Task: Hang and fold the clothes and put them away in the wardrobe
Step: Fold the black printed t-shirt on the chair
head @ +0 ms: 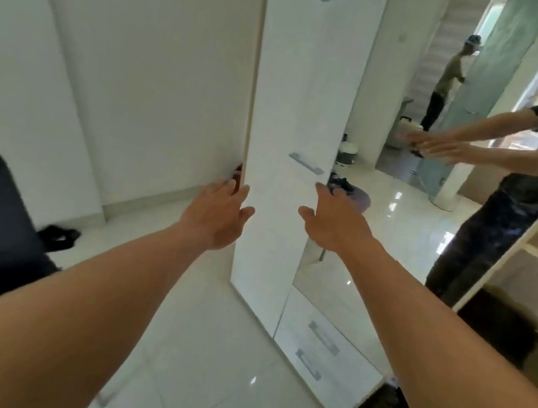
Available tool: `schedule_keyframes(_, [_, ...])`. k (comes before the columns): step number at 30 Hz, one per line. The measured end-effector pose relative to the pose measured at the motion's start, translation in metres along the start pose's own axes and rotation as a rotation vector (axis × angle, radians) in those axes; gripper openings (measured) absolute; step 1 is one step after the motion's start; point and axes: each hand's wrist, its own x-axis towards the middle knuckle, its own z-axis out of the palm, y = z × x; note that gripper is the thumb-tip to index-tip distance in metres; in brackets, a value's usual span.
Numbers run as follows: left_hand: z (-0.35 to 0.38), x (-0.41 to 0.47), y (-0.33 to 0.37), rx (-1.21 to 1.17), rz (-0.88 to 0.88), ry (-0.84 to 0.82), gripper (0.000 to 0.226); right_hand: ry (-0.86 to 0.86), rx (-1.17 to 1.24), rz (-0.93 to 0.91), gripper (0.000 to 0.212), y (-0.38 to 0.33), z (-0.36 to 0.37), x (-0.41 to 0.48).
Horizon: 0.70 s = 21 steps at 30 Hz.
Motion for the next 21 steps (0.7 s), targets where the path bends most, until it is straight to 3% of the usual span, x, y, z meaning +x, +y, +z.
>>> schedule_keyframes(6, [-0.038, -0.082, -0.13, 0.022, -0.387, 0.019, 0.057, -0.097, 0.067, -0.331, 0.057, -0.147, 0.031, 0.035])
schedule_keyframes(13, [-0.043, -0.197, -0.243, 0.015, -0.722, 0.034, 0.055, -0.222, 0.085, -0.596, 0.059, -0.29, 0.097, 0.026])
schedule_keyframes(21, [0.005, -0.3, -0.378, -0.068, -0.865, 0.029, 0.057, -0.338, 0.103, -0.677, 0.056, -0.435, 0.213, -0.021])
